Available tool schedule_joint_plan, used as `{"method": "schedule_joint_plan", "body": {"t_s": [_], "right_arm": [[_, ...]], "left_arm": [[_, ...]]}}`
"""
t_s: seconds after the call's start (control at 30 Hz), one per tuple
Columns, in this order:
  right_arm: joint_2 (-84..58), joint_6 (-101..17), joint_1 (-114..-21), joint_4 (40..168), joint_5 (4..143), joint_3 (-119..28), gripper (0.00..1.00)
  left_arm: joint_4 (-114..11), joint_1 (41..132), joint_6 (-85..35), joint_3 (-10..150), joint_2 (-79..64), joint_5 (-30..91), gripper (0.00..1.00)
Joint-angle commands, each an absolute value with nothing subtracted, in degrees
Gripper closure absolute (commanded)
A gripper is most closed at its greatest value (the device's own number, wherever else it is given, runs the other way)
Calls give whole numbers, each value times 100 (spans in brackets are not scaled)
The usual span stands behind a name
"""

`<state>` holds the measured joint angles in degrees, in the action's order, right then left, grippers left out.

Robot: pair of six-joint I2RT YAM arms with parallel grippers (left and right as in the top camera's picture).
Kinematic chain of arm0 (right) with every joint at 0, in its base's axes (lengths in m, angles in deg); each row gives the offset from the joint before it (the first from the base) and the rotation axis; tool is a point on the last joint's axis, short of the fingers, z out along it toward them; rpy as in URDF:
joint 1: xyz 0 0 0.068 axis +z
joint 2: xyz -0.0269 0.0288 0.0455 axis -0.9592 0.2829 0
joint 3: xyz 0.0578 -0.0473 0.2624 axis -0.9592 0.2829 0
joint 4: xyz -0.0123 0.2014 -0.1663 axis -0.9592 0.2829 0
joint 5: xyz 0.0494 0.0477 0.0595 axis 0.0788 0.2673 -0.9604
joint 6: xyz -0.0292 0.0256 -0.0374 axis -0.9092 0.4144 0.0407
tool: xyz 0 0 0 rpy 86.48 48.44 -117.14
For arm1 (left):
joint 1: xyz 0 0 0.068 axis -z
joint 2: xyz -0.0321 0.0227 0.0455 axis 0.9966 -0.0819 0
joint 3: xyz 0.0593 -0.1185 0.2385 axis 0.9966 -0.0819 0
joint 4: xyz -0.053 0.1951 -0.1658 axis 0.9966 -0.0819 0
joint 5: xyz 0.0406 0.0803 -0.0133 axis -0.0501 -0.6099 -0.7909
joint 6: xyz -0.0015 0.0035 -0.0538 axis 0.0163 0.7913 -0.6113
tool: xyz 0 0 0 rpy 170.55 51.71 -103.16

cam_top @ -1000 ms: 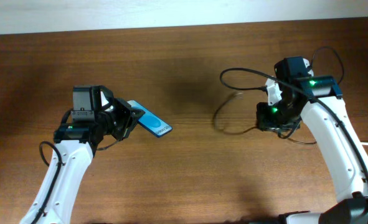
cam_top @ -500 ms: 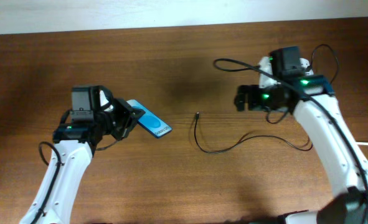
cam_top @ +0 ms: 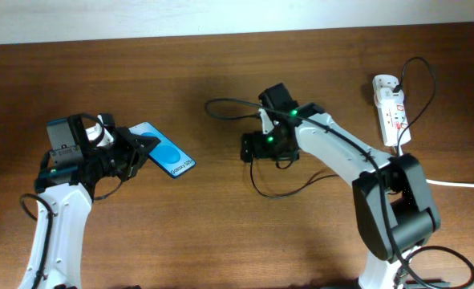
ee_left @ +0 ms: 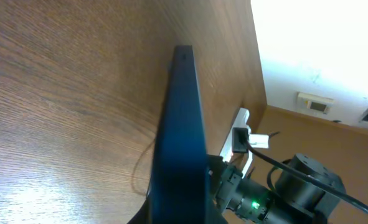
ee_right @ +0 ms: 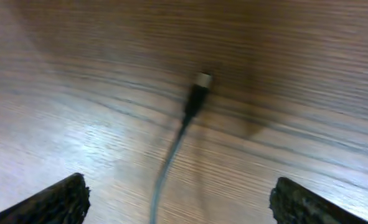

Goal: Plug charger to phone and switch on socket
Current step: 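Grasp the black cable's USB-C end with right gripper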

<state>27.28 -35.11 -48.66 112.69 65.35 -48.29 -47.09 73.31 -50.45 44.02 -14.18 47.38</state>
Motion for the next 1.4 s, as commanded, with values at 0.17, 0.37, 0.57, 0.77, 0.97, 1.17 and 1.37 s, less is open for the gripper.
{"method": "schedule_joint_plan", "body": {"t_s": [0.17,0.37,0.57,0.77,0.97,1.17,1.37], "right_arm": [[2770,-2121,-4884,11079,5800,-4722,31],[2833,-1776,-4890,10629,5610,-4313,39],[2836,-1634,-4890,10567,5628,-4256,45],[2836,-1365,-4890,10181,5556,-3933,51],[2836,-1350,-4897,9813,5357,-3782,57],[2836,-1306,-5048,9813,5341,-3734,67],[2836,-1280,-5120,9335,5064,-3439,69]], "left_arm": [[-4678,7314,-4924,4419,-1424,4972,100],[-4680,7314,-4924,4419,-1424,4975,100],[-4680,7314,-4924,4419,-1424,4975,100],[-4680,7314,-4924,4419,-1424,4975,100],[-4683,7314,-4924,4419,-1424,4977,100],[-4683,7314,-4924,4419,-1424,4977,100],[-4685,7314,-4924,4419,-1424,4975,100]]}}
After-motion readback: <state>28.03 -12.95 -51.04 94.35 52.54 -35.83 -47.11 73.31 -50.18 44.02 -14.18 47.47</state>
